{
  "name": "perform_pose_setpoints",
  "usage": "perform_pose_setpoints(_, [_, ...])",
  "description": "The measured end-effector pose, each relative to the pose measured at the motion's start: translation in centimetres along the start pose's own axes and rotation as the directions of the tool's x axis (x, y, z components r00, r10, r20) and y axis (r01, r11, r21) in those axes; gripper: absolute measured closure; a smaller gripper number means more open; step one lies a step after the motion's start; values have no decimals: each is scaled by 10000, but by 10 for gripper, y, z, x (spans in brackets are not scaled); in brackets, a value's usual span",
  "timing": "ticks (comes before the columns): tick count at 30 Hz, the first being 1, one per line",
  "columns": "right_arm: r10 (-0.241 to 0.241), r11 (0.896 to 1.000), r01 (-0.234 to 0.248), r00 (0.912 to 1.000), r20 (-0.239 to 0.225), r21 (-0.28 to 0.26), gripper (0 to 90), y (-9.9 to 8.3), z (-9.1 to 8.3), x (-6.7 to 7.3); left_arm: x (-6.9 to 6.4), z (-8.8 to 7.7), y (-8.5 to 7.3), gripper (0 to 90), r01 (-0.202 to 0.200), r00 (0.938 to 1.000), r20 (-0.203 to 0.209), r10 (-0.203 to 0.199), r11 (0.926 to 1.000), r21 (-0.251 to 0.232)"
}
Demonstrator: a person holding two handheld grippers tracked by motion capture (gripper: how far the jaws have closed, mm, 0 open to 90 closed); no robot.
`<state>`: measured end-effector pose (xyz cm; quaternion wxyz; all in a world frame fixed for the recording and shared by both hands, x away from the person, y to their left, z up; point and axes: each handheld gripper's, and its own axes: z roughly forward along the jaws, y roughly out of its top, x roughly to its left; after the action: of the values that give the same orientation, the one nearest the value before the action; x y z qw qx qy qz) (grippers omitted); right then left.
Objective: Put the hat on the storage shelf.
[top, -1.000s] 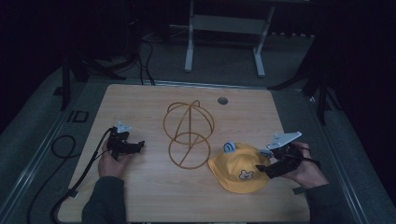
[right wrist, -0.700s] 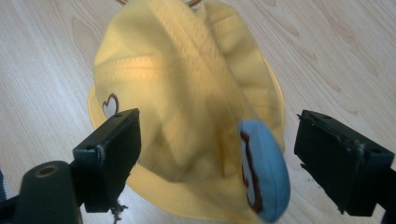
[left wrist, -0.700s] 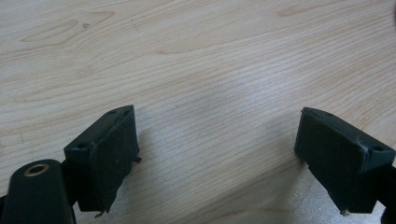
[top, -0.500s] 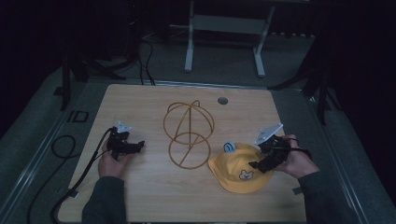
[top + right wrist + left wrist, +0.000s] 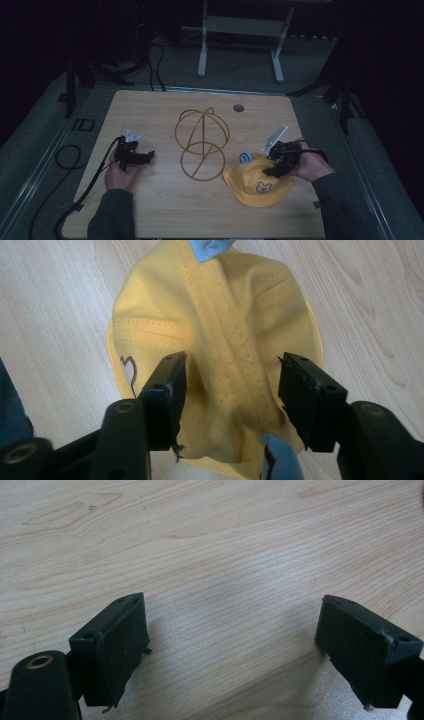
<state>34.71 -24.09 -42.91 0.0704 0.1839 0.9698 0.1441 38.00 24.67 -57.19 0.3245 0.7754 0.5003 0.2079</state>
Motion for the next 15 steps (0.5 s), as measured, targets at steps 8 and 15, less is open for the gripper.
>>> perform_pose_setpoints(8, [-218,9978,238,9992,-330,626,516,12,2,-3,0,0,0,134,-3,10000,1,3,10000,-5])
perform_pose_setpoints(15, [-322,9927,396,9973,-660,1142,587,19,5,-6,0,0,0,135,1,10000,4,-1,10000,-1])
